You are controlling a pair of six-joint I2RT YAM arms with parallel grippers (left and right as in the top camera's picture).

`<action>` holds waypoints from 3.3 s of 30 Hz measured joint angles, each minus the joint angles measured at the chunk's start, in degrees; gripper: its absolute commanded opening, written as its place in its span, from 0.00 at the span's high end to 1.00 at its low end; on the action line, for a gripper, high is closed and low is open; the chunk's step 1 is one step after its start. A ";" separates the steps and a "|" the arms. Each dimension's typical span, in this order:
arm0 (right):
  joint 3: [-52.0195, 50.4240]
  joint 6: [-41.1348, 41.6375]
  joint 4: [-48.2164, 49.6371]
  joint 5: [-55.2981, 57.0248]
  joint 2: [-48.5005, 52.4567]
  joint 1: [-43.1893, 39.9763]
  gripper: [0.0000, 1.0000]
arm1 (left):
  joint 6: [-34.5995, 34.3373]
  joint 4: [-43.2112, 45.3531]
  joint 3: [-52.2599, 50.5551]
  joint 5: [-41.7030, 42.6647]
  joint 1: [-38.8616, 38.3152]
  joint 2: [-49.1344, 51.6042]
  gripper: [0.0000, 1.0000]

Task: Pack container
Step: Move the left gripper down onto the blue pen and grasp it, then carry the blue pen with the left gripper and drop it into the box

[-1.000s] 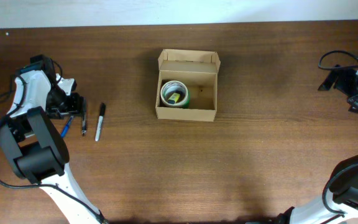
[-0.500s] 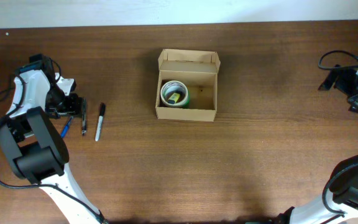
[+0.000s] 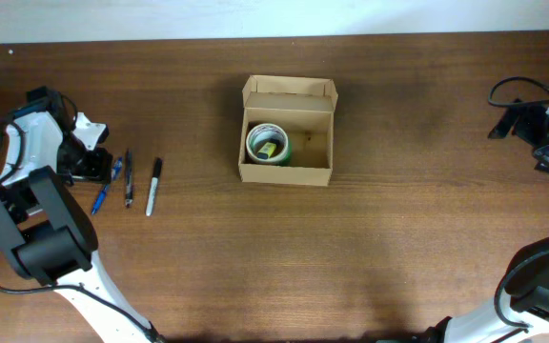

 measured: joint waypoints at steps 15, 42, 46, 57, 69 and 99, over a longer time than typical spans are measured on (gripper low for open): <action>0.00 0.00 0.22 0.00 0.02 0.00 0.01 | 3.67 3.69 -4.96 0.83 -1.16 0.00 0.39; -0.04 0.00 0.26 0.00 0.00 0.00 0.01 | 2.71 -15.82 26.86 11.10 -8.74 -1.38 0.98; -0.04 -0.04 0.24 -0.02 0.00 0.00 0.01 | 8.41 -22.16 39.26 15.50 -14.67 -2.86 0.98; -0.04 0.00 0.24 0.00 0.00 0.00 0.01 | 25.57 -23.56 41.64 18.34 -44.61 -3.98 0.98; -0.04 0.04 -0.35 -0.02 0.00 0.00 0.01 | 34.42 -10.64 30.03 12.48 -53.90 -2.64 0.98; -0.04 0.15 -3.10 -0.02 0.00 0.00 0.01 | 35.28 -1.09 28.79 7.43 -48.63 5.57 0.99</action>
